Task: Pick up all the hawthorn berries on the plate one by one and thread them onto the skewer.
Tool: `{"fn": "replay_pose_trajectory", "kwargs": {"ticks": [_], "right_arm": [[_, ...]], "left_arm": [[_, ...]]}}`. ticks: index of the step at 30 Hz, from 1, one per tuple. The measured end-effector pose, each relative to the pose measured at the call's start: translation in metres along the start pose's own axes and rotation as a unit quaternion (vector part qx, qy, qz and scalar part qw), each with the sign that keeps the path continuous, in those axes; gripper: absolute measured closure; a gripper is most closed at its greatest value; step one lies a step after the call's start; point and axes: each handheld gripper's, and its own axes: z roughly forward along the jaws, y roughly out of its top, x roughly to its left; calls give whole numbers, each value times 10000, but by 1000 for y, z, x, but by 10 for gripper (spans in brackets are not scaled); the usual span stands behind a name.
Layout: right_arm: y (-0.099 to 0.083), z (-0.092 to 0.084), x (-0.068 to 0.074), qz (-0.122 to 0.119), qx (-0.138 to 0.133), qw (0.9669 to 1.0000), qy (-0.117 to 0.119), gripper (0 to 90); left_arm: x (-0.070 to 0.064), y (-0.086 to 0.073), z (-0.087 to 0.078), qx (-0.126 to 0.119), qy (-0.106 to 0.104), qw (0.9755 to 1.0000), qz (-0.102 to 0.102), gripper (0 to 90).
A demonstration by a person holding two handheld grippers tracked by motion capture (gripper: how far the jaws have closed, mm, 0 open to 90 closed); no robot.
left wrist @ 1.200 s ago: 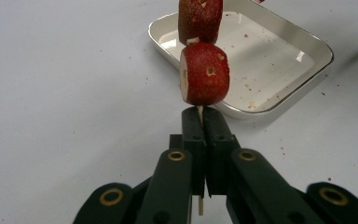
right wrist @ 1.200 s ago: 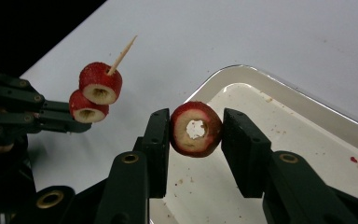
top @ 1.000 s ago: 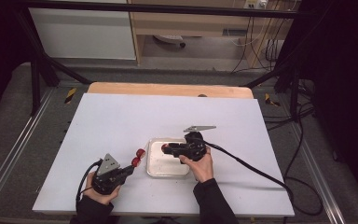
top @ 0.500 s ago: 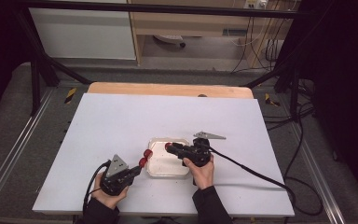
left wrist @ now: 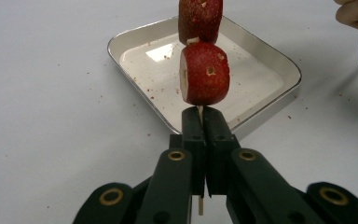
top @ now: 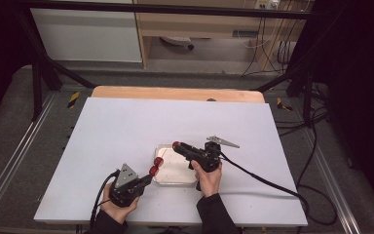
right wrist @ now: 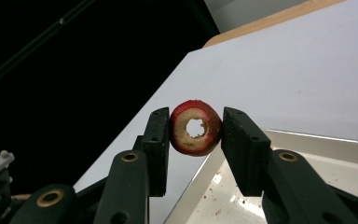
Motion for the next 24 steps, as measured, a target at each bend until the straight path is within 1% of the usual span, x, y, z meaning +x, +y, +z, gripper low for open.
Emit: {"fn": "replay_pose_trajectory", "kwargs": {"ticks": [2, 3, 4, 5, 7, 8, 11, 18, 20, 24], "right_arm": [[1, 0, 0, 64, -87, 9999, 41, 632], [2, 0, 0, 111, -127, 9998, 41, 632], [2, 0, 1, 123, -176, 9998, 43, 632], [2, 0, 1, 138, -223, 9996, 50, 632], [2, 0, 2, 178, -339, 9993, 52, 633], [2, 0, 2, 215, -396, 9990, 60, 633], [1, 1, 2, 266, -500, 9984, 67, 633], [-1, 2, 3, 296, -780, 9965, 75, 633], [-3, 2, 3, 263, -856, 9960, 70, 633], [-6, 2, 4, 295, -1020, 9943, 113, 633]], "left_arm": [[-2, 0, 1, 8, 6, 10000, -21, 883], [-2, 0, 1, 25, 9, 10000, -14, 883], [-3, 0, 3, -32, -12, 10000, 21, 883], [-4, 1, 4, -12, -11, 10000, 19, 883], [-7, 1, 6, 15, -24, 10000, -36, 883], [-9, 1, 6, 43, -36, 9999, -129, 883], [-13, 2, 8, 29, -52, 9999, -152, 882], [-18, 5, 13, 14, -49, 9997, -249, 881], [-19, 5, 14, -14, -36, 9996, -277, 881], [-20, 7, 15, -90, 5, 9994, -321, 881]]}}
